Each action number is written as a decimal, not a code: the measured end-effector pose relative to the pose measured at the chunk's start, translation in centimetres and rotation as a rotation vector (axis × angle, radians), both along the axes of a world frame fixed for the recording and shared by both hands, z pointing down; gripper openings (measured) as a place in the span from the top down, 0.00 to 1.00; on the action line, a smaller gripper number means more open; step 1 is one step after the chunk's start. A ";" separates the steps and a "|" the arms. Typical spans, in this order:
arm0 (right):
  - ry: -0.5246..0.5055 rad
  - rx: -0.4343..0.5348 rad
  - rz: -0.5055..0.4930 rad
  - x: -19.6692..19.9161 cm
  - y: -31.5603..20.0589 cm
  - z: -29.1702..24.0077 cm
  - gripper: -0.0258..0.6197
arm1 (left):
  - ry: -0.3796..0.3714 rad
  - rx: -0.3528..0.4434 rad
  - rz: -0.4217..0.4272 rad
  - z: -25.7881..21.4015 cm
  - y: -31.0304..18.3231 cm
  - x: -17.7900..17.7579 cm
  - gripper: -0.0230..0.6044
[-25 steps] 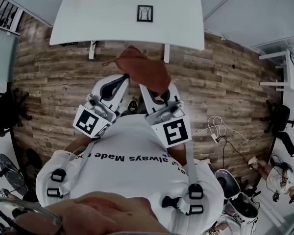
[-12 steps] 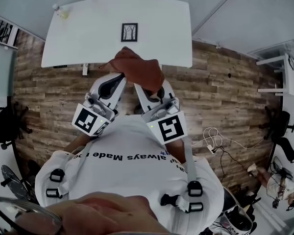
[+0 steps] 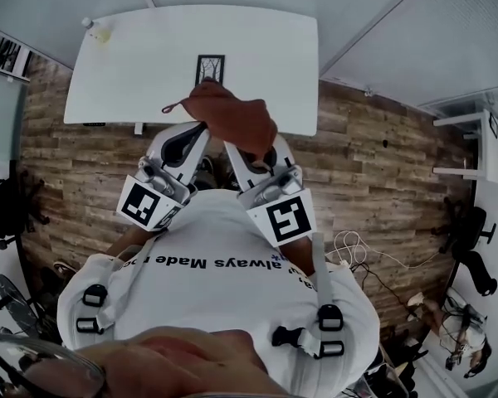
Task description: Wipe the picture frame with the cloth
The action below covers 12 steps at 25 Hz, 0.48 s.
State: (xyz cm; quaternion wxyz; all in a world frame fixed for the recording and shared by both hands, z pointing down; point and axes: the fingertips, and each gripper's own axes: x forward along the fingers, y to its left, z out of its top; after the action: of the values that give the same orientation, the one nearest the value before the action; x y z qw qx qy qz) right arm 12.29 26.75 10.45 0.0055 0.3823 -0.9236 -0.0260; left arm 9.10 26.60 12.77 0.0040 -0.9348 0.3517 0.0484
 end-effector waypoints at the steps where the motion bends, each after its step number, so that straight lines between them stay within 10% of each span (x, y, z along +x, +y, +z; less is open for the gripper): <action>1: 0.000 0.001 -0.002 -0.1 -0.7 0.0 0.93 | 0.000 0.001 -0.005 -0.1 -0.7 -0.1 0.96; 12: 0.005 -0.003 -0.010 -3.2 -8.8 0.6 0.93 | 0.013 -0.021 -0.017 1.1 -8.5 -3.3 0.96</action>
State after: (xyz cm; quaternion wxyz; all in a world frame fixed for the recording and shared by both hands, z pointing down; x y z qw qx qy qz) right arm 9.09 17.91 11.10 0.0081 0.3775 -0.9256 -0.0256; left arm 5.81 18.05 13.88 -0.0077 -0.9315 0.3601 0.0506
